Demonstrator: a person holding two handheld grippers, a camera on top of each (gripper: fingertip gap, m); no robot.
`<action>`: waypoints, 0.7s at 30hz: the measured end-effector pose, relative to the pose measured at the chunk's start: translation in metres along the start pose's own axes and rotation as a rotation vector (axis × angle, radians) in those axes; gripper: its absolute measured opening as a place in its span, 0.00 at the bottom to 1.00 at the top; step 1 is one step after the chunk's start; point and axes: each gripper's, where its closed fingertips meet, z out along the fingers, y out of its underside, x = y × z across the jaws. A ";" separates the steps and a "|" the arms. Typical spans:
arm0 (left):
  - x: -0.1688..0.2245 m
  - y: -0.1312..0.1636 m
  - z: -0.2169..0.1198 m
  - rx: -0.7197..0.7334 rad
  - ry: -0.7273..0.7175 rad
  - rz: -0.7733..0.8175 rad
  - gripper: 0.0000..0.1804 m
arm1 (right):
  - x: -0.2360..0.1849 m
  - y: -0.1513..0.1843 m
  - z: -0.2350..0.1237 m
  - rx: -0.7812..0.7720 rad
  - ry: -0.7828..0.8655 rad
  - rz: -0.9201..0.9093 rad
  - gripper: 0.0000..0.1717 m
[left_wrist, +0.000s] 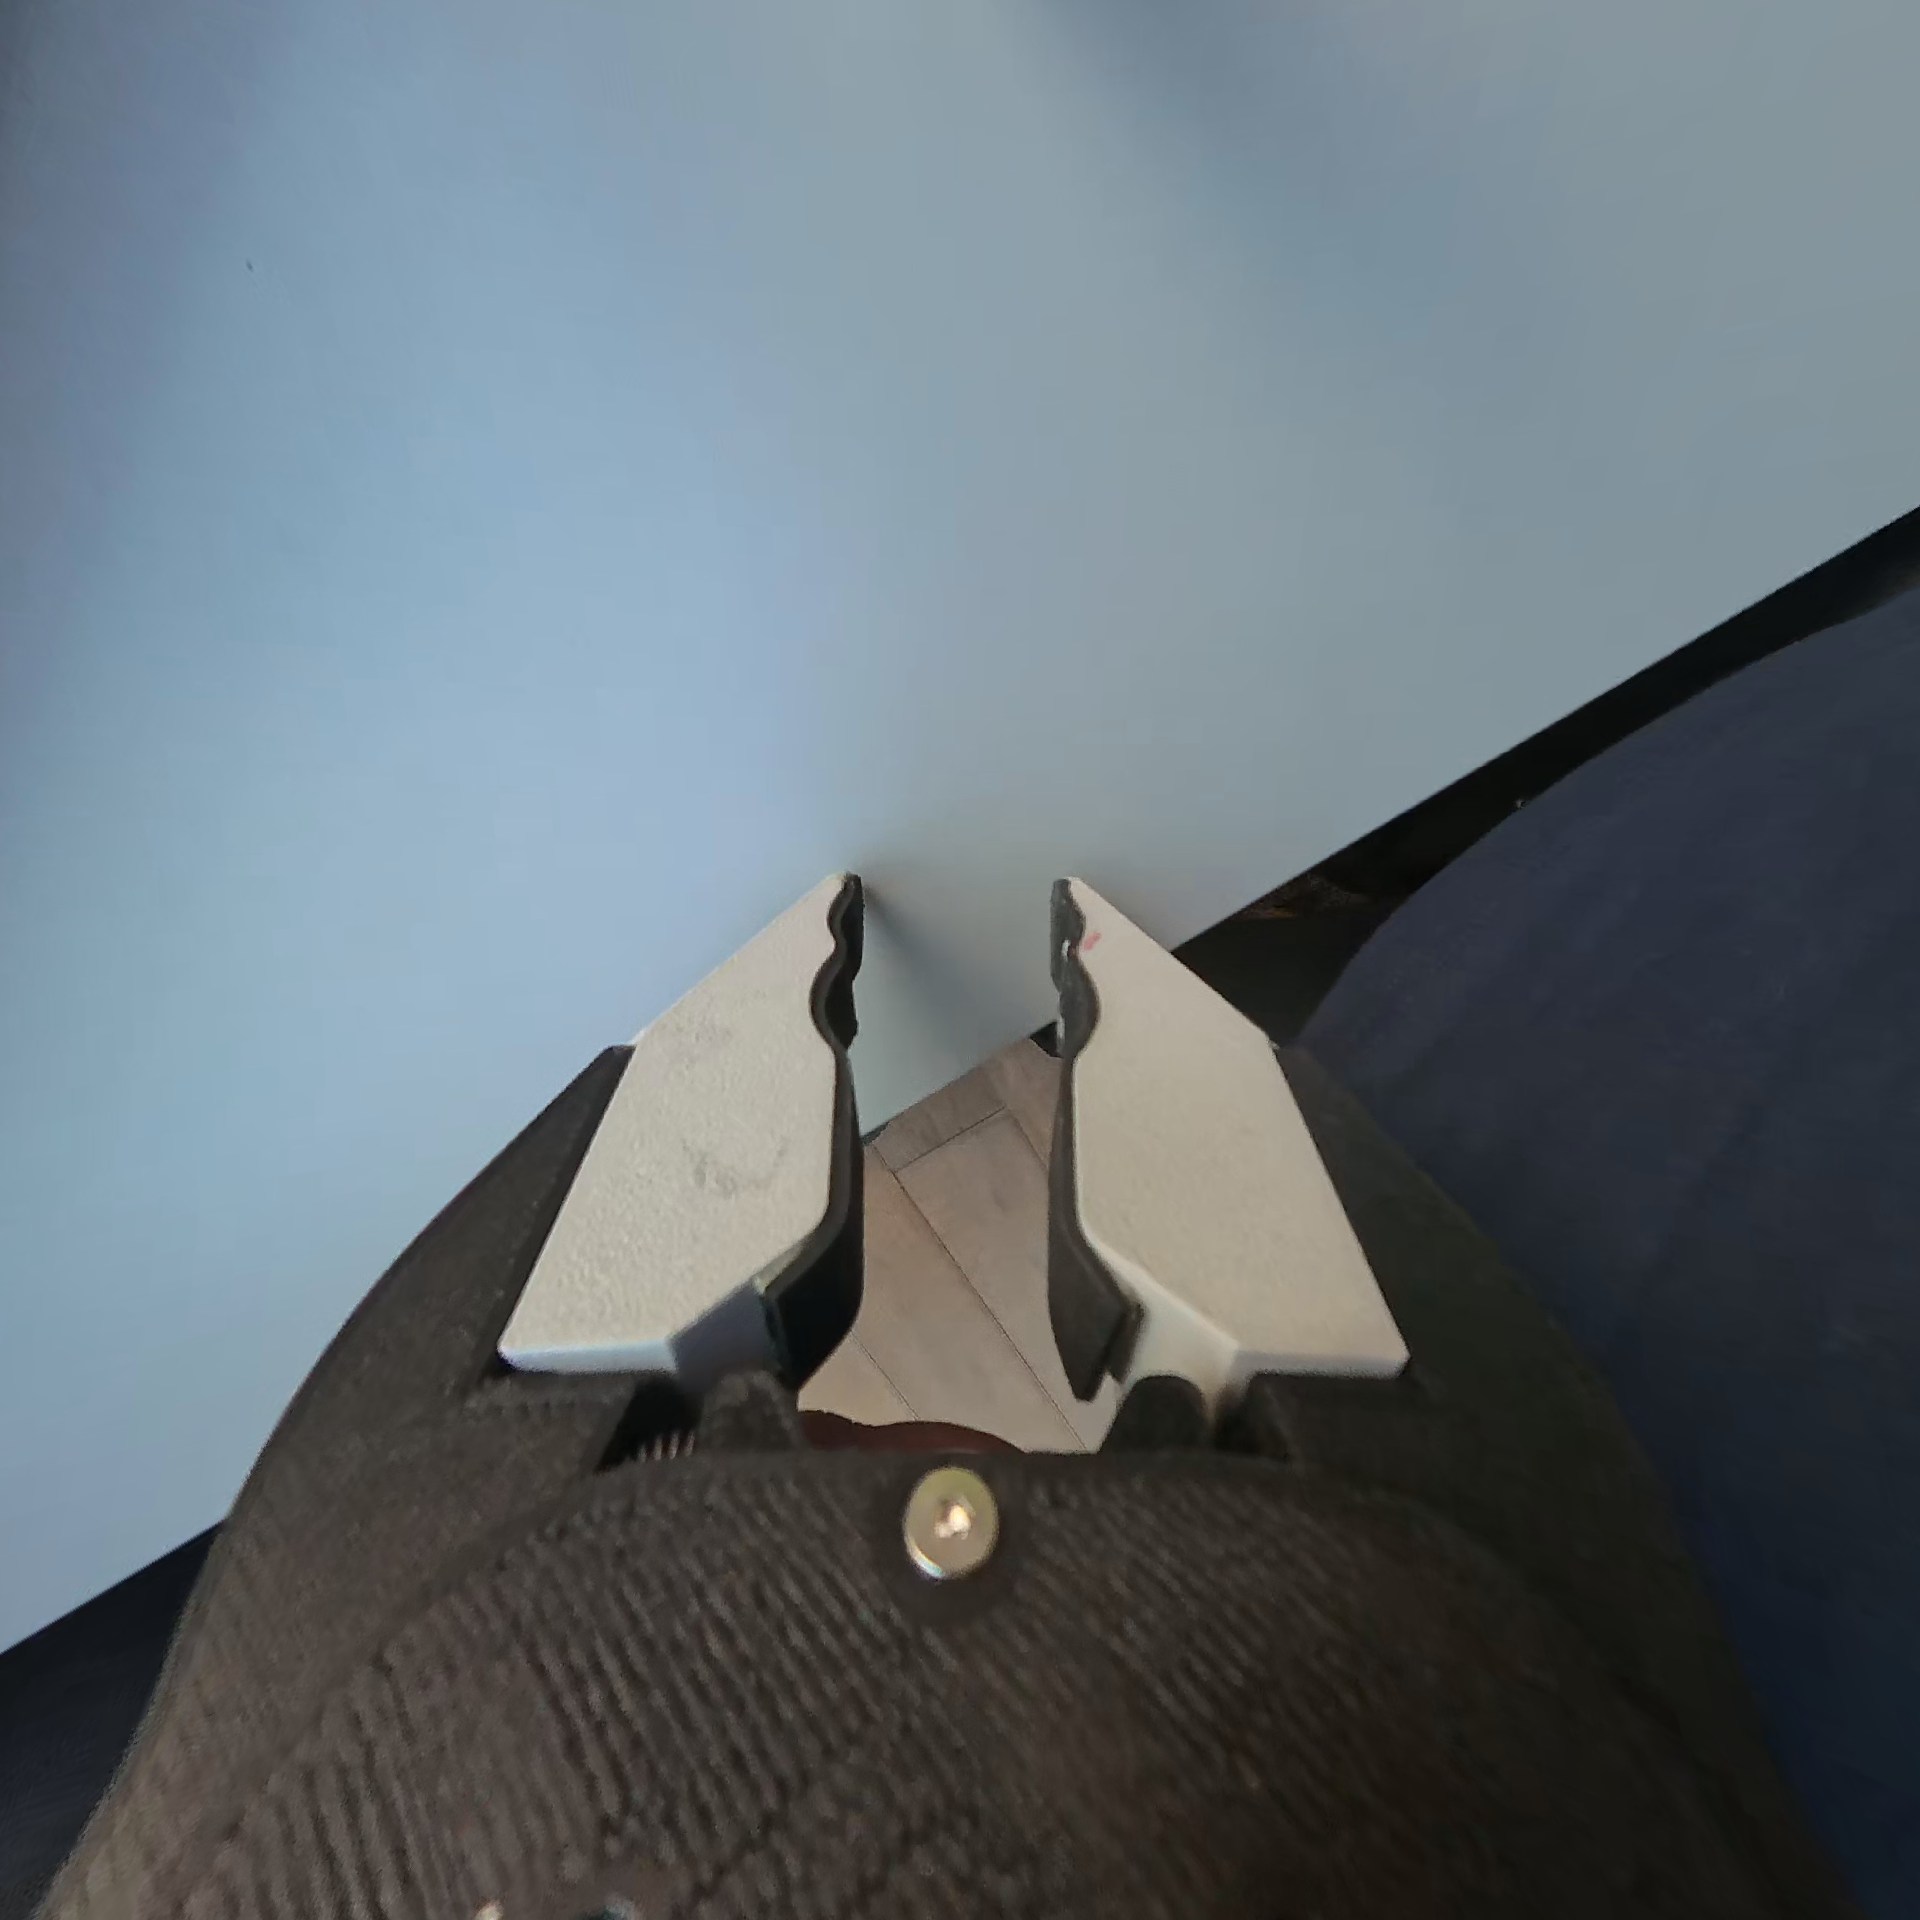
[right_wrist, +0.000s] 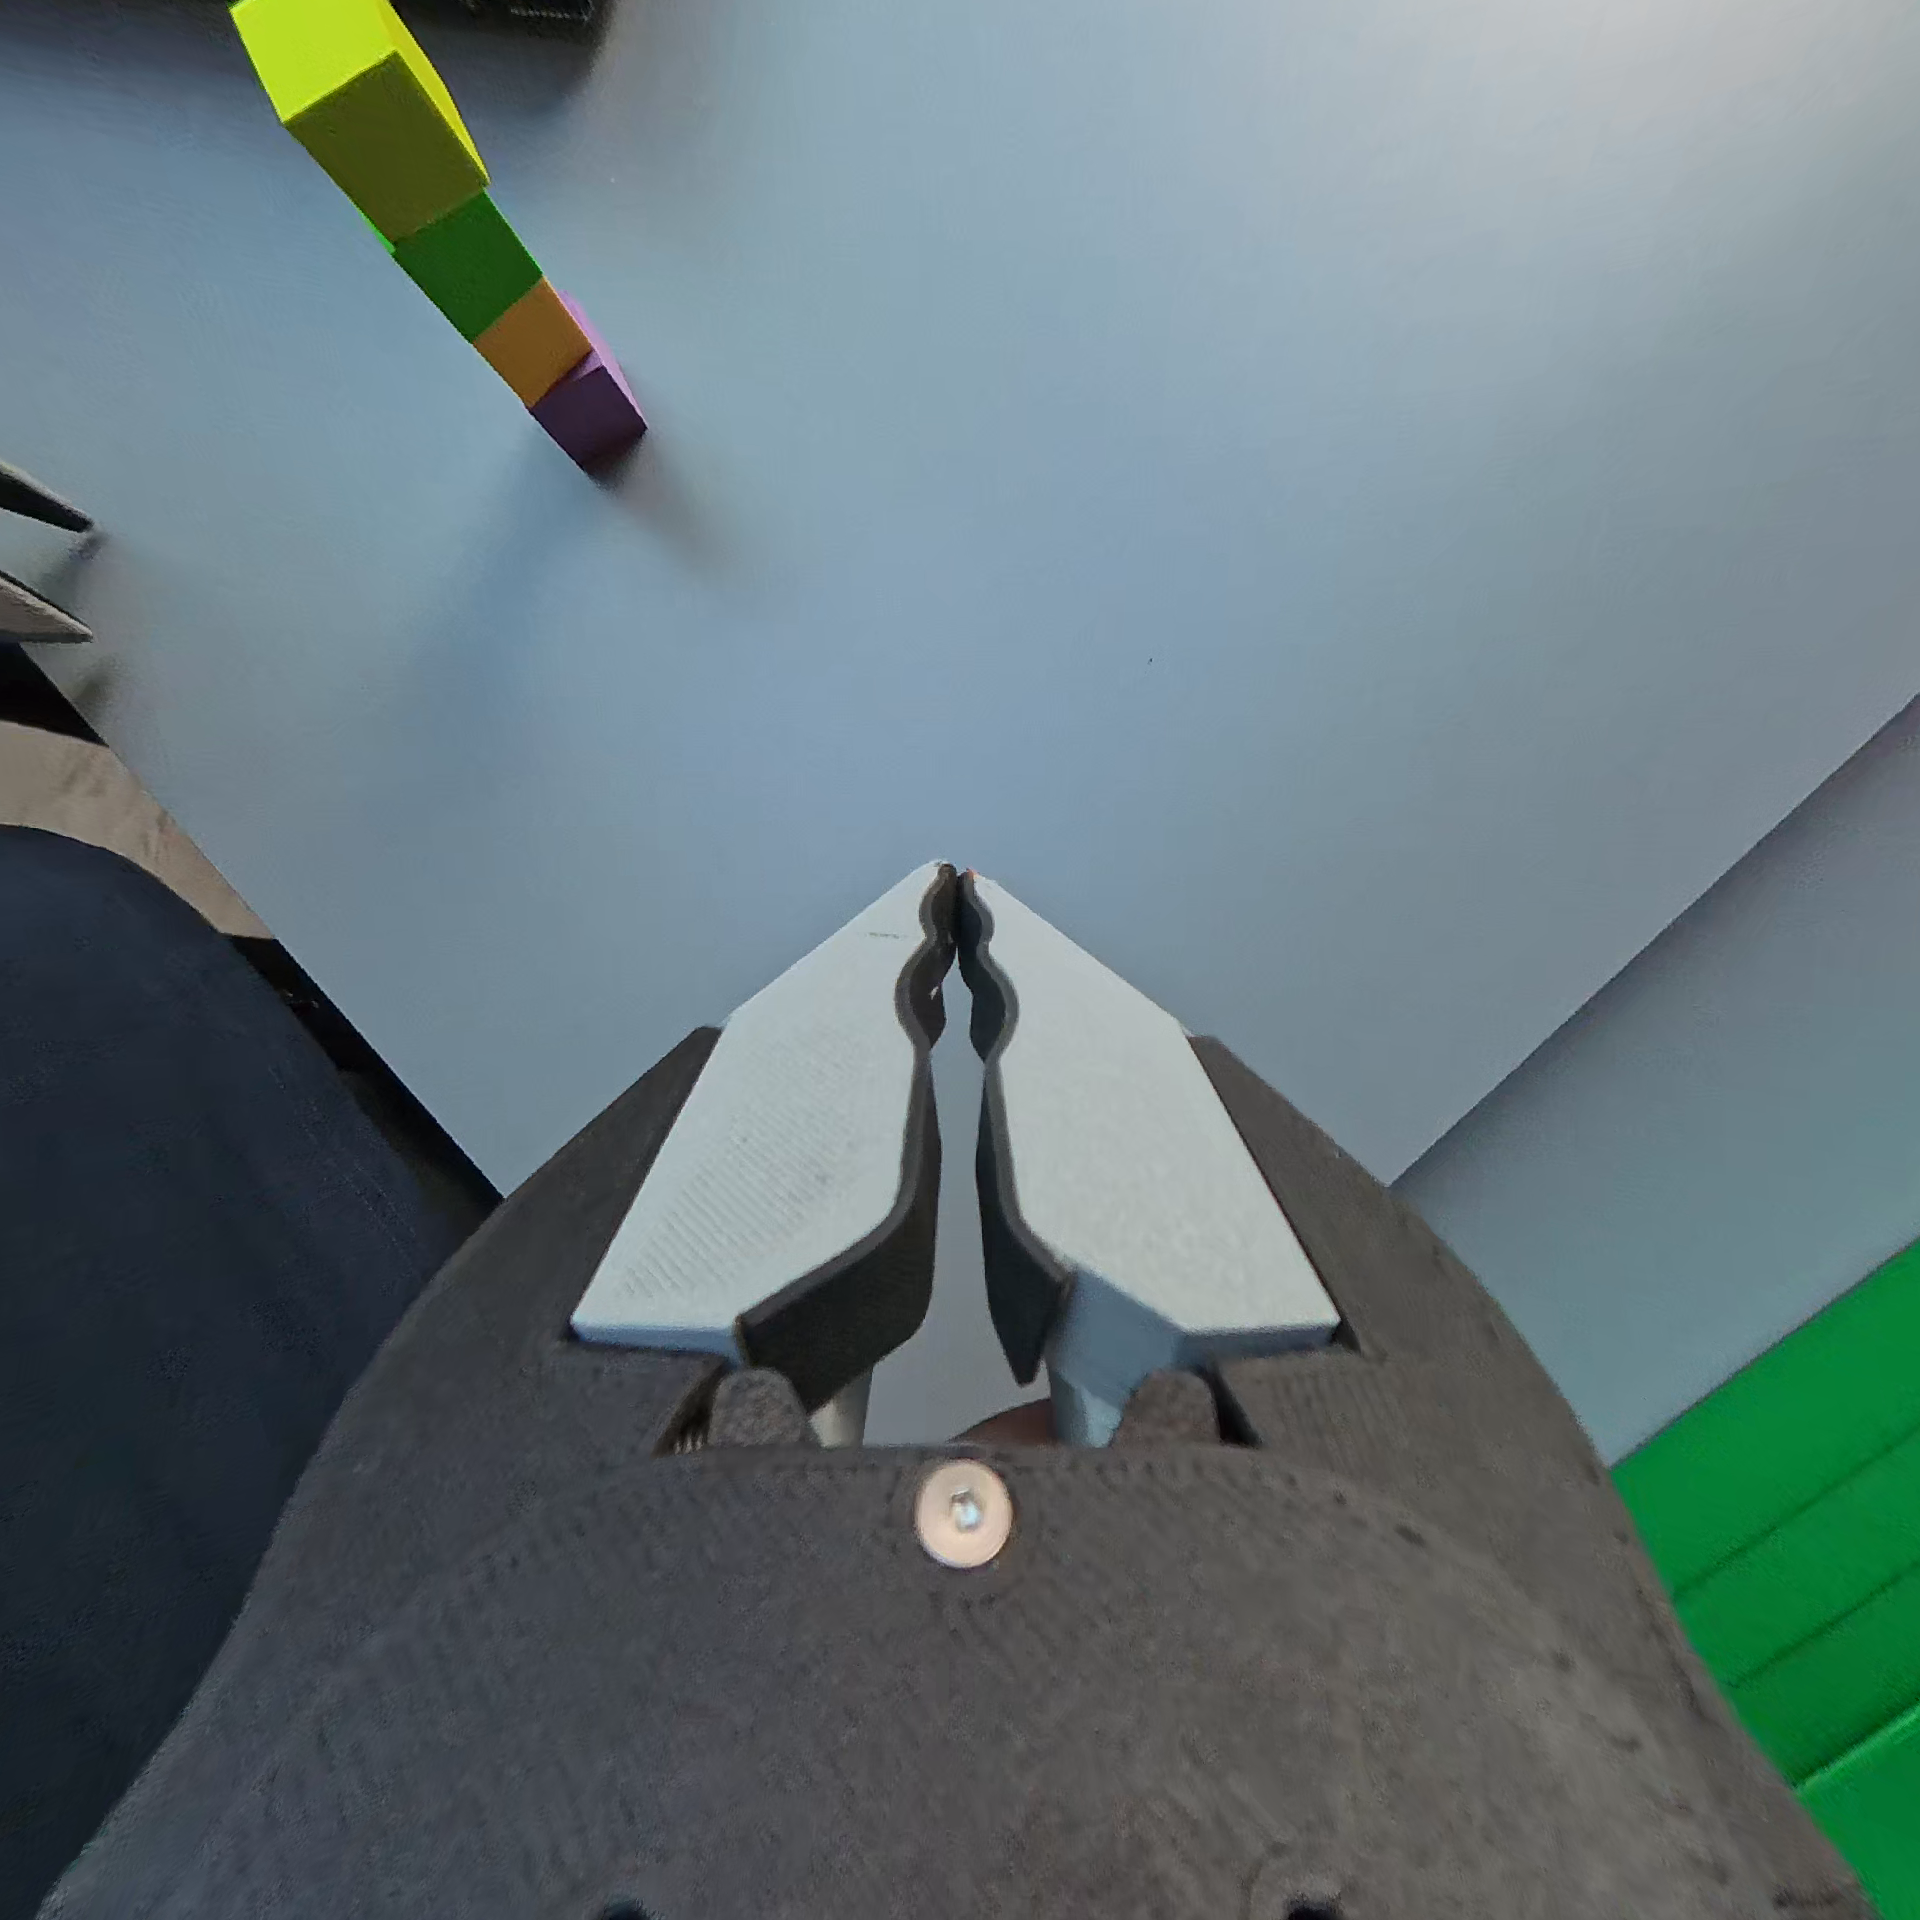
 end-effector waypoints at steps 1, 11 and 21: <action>-0.001 -0.001 0.000 0.001 -0.001 0.006 0.19 | 0.000 -0.001 -0.002 0.018 -0.005 0.018 0.00; -0.030 -0.012 -0.007 0.017 -0.031 -0.009 0.19 | 0.015 -0.002 -0.024 0.117 -0.023 0.210 0.00; -0.051 -0.052 -0.005 0.020 -0.070 0.009 0.08 | 0.019 0.029 -0.021 0.046 -0.009 0.247 0.00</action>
